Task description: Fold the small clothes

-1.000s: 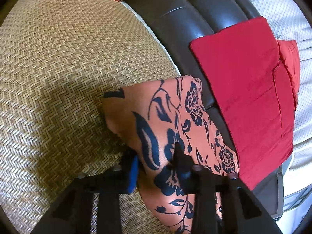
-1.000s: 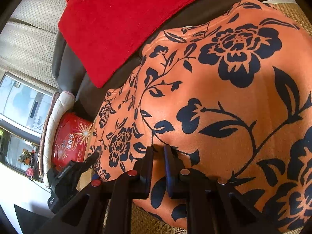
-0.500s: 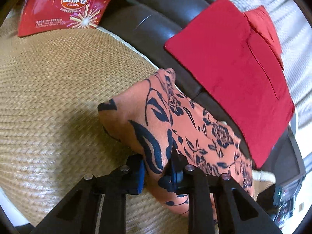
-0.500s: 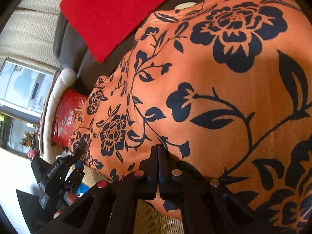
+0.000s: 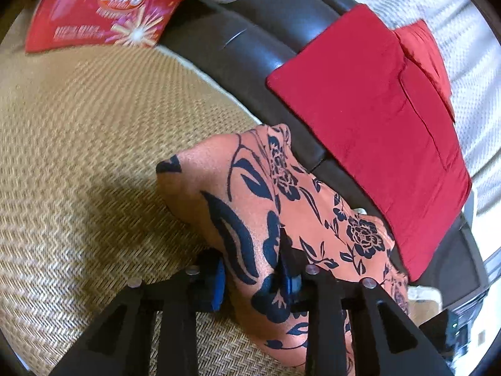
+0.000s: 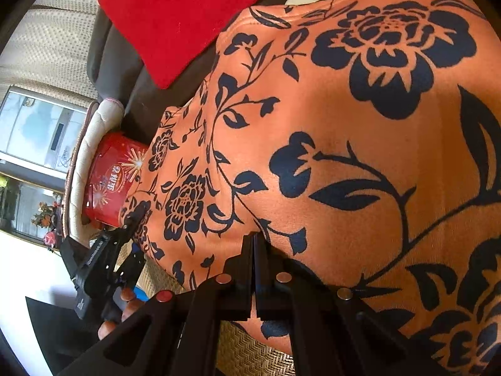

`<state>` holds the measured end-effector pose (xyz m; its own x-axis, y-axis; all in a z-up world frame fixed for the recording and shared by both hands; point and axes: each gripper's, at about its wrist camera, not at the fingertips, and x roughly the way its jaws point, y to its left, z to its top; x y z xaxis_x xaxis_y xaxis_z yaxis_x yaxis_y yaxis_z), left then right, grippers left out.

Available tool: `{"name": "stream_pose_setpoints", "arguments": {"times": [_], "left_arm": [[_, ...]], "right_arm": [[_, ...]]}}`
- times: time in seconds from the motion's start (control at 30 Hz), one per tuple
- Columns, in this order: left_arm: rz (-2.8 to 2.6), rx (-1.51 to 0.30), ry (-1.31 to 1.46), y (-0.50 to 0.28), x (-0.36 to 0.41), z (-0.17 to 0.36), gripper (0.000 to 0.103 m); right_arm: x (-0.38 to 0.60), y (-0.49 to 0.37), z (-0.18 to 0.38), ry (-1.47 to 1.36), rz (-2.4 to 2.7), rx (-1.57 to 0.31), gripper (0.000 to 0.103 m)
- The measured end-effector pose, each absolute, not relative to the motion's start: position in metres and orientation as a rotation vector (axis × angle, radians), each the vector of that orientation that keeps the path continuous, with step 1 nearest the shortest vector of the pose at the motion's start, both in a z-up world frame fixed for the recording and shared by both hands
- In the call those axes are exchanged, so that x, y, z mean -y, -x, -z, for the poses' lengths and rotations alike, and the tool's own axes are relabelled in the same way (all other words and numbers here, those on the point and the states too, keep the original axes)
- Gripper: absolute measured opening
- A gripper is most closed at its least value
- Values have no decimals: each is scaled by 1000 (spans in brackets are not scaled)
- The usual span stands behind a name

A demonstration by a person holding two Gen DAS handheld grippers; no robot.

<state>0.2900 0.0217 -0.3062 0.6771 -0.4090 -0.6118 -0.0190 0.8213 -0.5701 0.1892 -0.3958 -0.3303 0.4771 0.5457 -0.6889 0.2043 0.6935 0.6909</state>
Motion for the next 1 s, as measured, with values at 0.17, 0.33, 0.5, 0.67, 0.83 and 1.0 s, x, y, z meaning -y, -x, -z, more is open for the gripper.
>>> {"name": "stream_pose_setpoints", "arguments": {"times": [0.17, 0.33, 0.5, 0.67, 0.83, 1.0], "left_arm": [[272, -693, 382, -285, 12, 282, 24], [372, -564, 164, -262, 64, 252, 23], [510, -457, -112, -219, 136, 246, 23], [636, -481, -372, -181, 198, 286, 23], [748, -519, -319, -191, 187, 283, 40], [971, -536, -292, -185, 164, 264, 66]], "right_arm": [[397, -188, 328, -802, -251, -1093, 1], [410, -185, 323, -890, -288, -1084, 2], [453, -165, 289, -936, -299, -884, 9], [487, -160, 287, -1049, -338, -805, 12], [500, -166, 301, -1128, -282, -831, 63], [502, -171, 298, -1195, -345, -766, 70]]}}
